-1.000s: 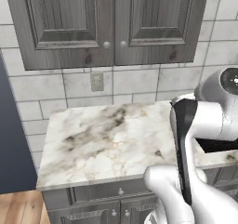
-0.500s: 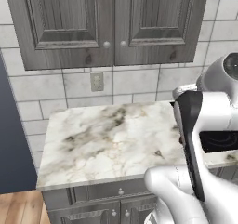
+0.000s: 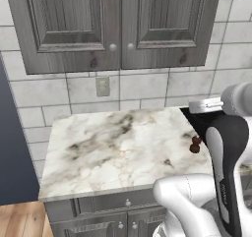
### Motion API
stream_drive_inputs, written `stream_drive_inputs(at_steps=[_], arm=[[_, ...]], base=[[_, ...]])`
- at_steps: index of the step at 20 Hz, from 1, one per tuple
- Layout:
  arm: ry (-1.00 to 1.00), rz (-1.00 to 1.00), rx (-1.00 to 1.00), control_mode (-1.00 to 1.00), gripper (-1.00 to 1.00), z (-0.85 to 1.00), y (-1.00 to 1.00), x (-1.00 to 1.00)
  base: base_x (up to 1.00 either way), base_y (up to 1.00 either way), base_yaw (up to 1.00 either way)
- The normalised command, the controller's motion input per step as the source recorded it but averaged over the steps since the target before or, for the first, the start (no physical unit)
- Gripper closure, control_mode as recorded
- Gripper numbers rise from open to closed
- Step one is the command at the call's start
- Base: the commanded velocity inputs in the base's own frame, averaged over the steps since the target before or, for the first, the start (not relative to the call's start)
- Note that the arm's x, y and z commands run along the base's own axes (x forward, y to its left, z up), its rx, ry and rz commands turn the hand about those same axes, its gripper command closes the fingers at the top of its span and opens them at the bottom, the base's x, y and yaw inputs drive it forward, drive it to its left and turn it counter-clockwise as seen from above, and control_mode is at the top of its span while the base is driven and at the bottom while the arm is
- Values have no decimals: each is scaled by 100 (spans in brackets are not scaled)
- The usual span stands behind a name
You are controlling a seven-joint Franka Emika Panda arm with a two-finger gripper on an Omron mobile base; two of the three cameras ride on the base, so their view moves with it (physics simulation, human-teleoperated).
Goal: Take 2 condiments from the cabinet and move them on the counter near the stove.Make sure the condiments are lined up with each other, next to each other.
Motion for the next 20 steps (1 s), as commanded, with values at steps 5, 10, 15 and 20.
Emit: stream_drive_inputs(at_steps=[5, 10, 15, 20], arm=[[0, 11, 3, -100, -100, 14, 17, -22], [0, 3, 0, -100, -100, 19, 14, -14], [0, 0, 0, -100, -100, 1, 5, -5], [0, 0, 0, -100, -100, 0, 0, 0]], base=[[0, 0, 0], [0, 0, 0], [0, 0, 0], [0, 0, 0]])
